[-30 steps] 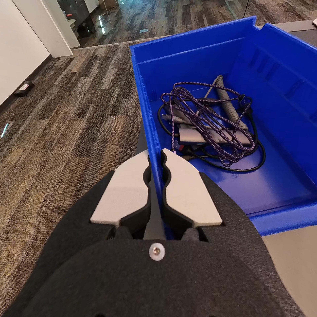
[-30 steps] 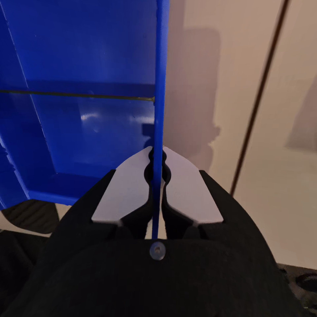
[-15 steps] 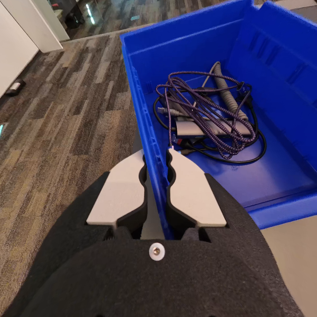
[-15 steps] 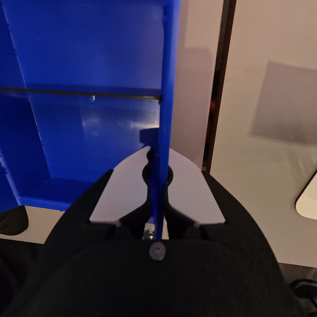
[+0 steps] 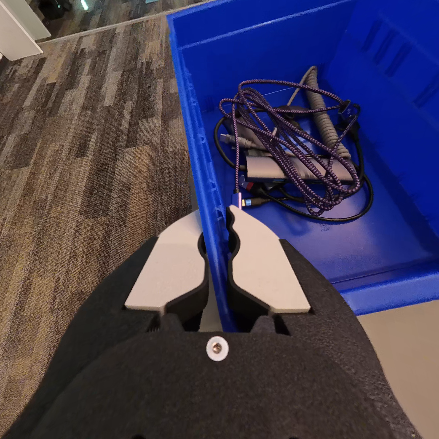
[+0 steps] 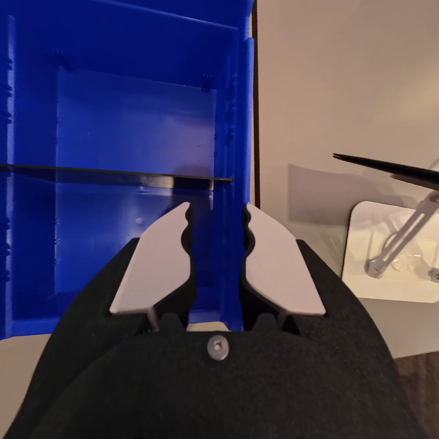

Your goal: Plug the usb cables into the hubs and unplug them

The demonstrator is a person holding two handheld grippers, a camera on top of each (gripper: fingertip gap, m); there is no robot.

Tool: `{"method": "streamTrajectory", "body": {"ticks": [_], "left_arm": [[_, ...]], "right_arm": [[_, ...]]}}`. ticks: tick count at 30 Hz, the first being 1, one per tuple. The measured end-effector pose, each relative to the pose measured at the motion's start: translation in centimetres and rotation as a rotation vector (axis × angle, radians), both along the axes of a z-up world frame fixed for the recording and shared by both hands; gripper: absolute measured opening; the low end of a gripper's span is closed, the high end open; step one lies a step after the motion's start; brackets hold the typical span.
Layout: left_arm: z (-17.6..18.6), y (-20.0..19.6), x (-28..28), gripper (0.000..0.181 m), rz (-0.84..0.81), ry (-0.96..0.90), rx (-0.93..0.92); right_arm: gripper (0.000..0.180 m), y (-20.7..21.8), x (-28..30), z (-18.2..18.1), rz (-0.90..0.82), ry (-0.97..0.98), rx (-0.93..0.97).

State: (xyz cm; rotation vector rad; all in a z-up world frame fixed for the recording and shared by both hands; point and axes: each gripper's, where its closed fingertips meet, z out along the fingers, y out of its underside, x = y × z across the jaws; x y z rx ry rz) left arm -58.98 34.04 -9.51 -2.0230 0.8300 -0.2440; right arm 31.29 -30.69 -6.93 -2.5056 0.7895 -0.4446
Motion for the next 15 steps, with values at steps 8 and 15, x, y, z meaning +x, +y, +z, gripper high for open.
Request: {"method": "streamTrajectory", "body": {"ticks": [8,15], "left_arm": [[0.0,1.8,0.1,0.009,-0.038,0.008,-0.007],[0.7,1.3,0.4,0.029,-0.04,-0.067,0.052]], "right_arm": [[0.036,-0.6,-1.3,0.2,-0.042,0.024,0.082],[0.039,-0.8,-2.3,-0.2,-0.037,0.04,0.091]]}}
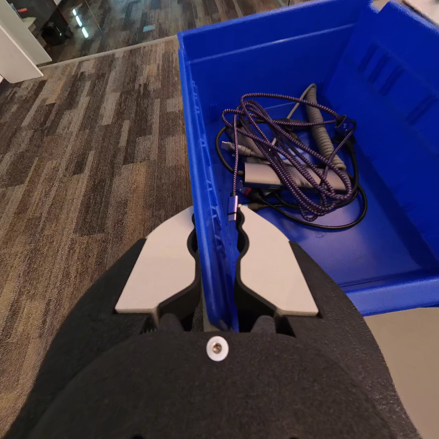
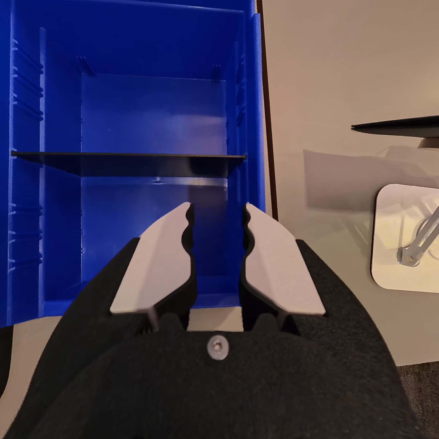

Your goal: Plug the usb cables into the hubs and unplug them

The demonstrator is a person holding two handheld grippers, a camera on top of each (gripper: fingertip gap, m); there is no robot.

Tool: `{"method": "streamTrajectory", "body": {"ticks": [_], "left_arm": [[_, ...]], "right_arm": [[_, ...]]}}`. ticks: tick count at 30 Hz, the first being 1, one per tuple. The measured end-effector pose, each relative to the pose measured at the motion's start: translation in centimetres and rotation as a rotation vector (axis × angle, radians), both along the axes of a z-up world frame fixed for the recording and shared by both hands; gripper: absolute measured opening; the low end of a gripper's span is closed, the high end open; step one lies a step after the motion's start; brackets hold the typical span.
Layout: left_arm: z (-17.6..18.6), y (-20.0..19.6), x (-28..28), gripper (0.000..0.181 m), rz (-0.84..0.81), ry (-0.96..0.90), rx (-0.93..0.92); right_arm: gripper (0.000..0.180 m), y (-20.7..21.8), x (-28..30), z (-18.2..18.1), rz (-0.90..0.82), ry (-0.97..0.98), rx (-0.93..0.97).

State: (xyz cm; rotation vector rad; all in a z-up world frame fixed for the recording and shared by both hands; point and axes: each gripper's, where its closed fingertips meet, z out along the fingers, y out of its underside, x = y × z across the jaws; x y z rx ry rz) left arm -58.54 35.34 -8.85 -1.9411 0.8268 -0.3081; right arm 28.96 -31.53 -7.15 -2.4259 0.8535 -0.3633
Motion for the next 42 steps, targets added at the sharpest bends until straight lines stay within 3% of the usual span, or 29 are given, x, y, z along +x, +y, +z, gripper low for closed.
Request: {"method": "streamTrajectory", "body": {"ticks": [3,8,12,17,22,27,30,34,42], "left_arm": [[0.8,-0.7,0.0,0.049,0.0,-0.03,-0.005],[3.6,-2.1,-1.0,0.06,0.023,0.013,0.016],[9.3,-3.3,-0.8,0.06,0.071,-0.006,0.068],[18.3,-5.9,2.7,0.063,0.07,-0.046,0.123],[28.4,-9.2,8.5,0.071,0.028,-0.145,0.19],[35.0,-12.9,16.5,0.079,0.013,-0.22,0.271],[35.0,-14.9,22.2,0.091,0.008,-0.209,0.269],[31.3,-17.3,29.9,0.11,-0.025,-0.191,0.23],[18.5,-20.2,39.2,0.115,-0.056,-0.209,0.159]], "right_arm": [[0.04,-0.3,-0.4,0.2,0.004,-0.011,0.009],[0.038,-1.6,-0.4,1.7,-0.023,-0.098,0.029],[0.04,-2.7,-0.4,4.7,-0.065,-0.119,0.079],[0.047,-2.5,-1.0,11.0,-0.105,-0.126,0.172],[0.058,1.2,-4.0,18.8,-0.055,-0.205,0.255],[0.065,9.2,-10.2,25.8,0.082,-0.266,0.422],[0.071,14.5,-13.9,27.7,0.155,-0.301,0.479],[0.072,21.3,-18.3,27.0,0.235,-0.34,0.544],[0.091,30.6,-24.3,14.0,0.353,-0.283,0.428]]}}
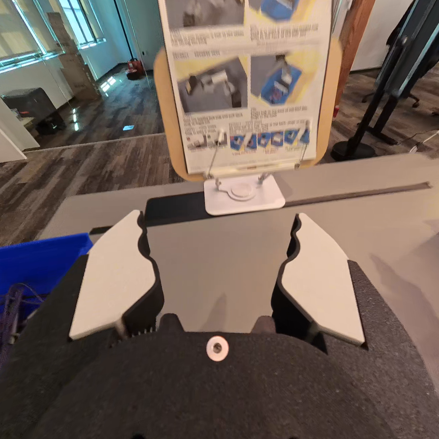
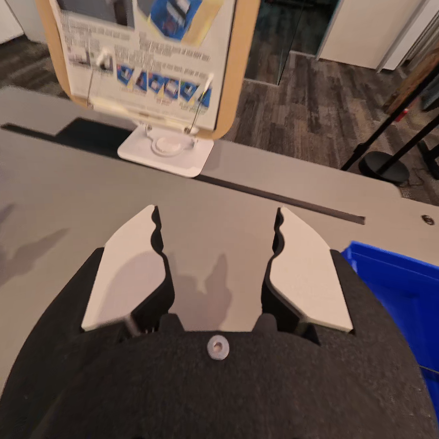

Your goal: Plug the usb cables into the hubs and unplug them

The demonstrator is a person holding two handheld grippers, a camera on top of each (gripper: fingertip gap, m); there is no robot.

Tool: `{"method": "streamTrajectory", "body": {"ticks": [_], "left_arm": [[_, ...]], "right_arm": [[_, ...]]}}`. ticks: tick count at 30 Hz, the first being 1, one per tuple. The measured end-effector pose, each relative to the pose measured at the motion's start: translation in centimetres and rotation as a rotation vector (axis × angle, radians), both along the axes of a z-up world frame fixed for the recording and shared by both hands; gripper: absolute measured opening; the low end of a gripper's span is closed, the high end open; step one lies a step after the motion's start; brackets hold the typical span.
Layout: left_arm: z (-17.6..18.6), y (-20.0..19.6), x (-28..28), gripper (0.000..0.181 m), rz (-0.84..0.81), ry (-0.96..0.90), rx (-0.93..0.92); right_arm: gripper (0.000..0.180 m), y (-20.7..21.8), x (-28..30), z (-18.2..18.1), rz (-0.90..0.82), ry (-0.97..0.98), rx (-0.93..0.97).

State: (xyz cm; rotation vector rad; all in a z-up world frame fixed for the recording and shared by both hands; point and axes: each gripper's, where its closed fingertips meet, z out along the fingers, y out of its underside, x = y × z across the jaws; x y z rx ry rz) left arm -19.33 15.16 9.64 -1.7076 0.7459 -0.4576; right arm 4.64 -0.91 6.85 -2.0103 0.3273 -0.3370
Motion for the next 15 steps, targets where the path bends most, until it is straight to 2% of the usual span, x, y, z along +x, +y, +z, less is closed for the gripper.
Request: {"method": "streamTrajectory", "body": {"ticks": [4,8,12,15], "left_arm": [[-8.3,0.8,1.0,0.117,0.045,0.082,-0.075],[-14.9,2.0,0.3,0.117,0.112,0.11,-0.189],[-19.7,2.0,-0.2,0.12,0.114,0.213,-0.252],[-22.4,1.4,-0.1,0.126,0.113,0.253,-0.335]], "right_arm": [[0.09,2.0,-1.7,-6.8,0.018,-0.019,-0.072],[0.09,2.9,-2.8,-13.3,0.029,0.036,-0.158],[0.091,2.8,-3.3,-18.7,0.019,0.126,-0.264],[0.091,2.6,-3.6,-21.1,0.002,0.194,-0.291]]}}
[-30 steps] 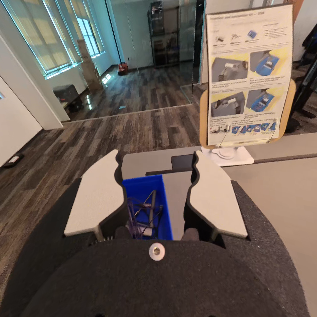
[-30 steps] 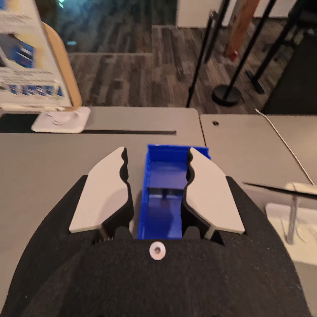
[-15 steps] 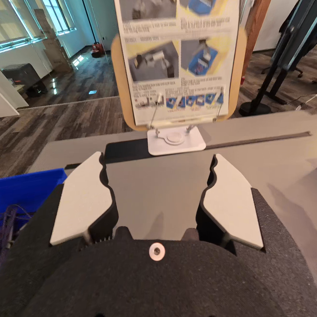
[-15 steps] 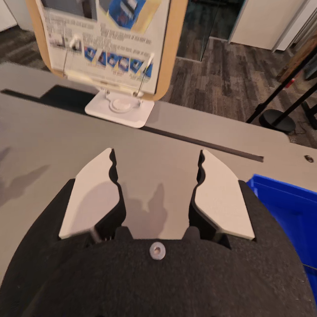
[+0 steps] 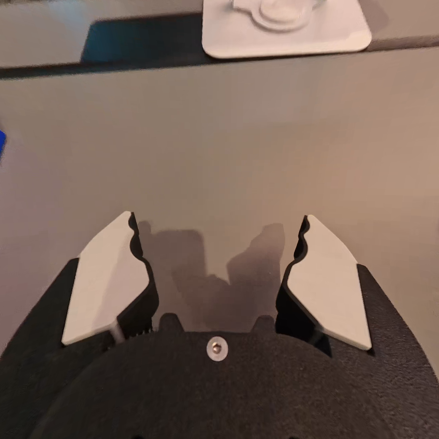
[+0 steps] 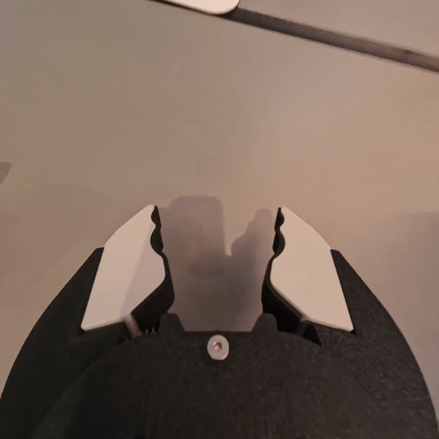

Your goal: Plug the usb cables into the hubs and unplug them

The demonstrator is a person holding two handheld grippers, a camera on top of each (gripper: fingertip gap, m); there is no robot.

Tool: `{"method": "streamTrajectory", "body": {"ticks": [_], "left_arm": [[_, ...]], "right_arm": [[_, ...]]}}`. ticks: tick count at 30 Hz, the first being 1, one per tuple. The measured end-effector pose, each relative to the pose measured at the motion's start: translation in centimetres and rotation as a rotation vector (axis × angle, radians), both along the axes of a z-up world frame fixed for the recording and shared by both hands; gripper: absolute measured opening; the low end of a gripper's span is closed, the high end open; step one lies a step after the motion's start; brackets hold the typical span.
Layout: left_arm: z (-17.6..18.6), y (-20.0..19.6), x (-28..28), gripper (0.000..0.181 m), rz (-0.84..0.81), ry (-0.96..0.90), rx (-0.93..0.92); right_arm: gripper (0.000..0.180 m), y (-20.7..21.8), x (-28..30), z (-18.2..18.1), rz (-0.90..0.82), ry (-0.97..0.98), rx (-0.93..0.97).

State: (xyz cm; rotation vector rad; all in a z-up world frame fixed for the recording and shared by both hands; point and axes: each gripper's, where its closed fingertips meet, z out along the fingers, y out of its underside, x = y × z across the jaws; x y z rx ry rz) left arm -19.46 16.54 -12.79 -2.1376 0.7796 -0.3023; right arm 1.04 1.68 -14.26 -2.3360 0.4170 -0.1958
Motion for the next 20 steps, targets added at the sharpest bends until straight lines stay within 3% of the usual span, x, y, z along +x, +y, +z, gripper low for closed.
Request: {"method": "streamTrajectory", "body": {"ticks": [7,20], "left_arm": [[-3.3,-2.0,1.3,0.139,-0.031,-0.002,-0.191],[-4.0,-1.9,1.4,0.145,0.025,0.035,-0.15]], "right_arm": [[0.102,-0.4,0.5,-2.4,-0.081,0.059,-0.03],[0.14,-0.2,2.2,-2.9,-0.229,0.008,-0.023]]}}
